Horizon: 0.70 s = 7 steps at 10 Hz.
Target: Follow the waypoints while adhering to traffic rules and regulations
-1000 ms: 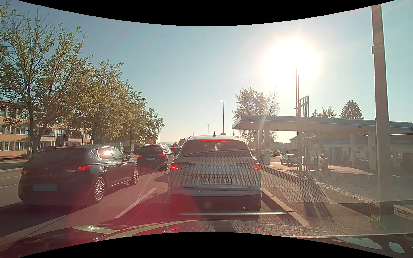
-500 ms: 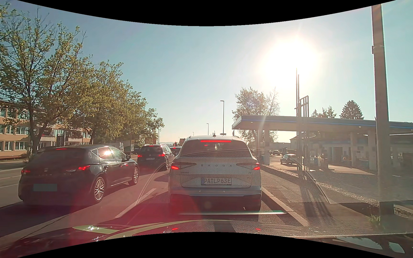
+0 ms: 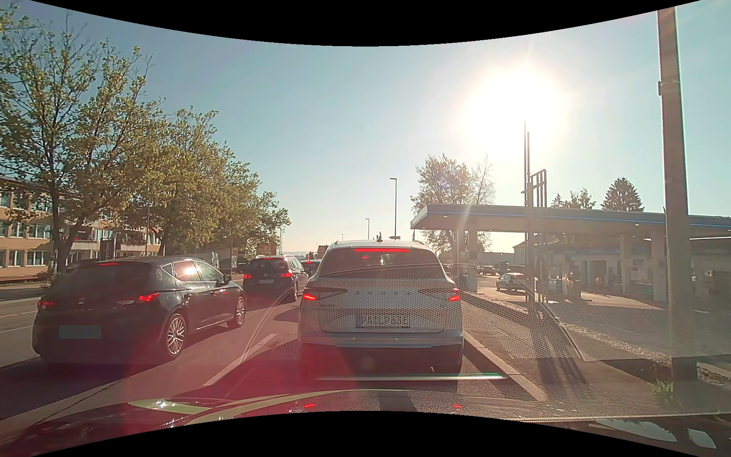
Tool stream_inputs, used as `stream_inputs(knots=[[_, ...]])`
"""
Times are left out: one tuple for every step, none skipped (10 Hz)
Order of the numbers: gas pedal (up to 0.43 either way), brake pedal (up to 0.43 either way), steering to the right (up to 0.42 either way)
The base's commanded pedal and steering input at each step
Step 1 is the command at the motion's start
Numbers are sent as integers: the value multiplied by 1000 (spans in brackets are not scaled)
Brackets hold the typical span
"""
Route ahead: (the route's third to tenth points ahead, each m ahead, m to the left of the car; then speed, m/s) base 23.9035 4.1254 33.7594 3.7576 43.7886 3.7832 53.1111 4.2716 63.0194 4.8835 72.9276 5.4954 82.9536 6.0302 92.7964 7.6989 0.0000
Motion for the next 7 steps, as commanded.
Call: stream_inputs(knots=[[0,220,-4],[0,226,-4],[0,220,-4],[0,226,-4],[0,226,-5],[0,220,-4],[0,226,-4]])
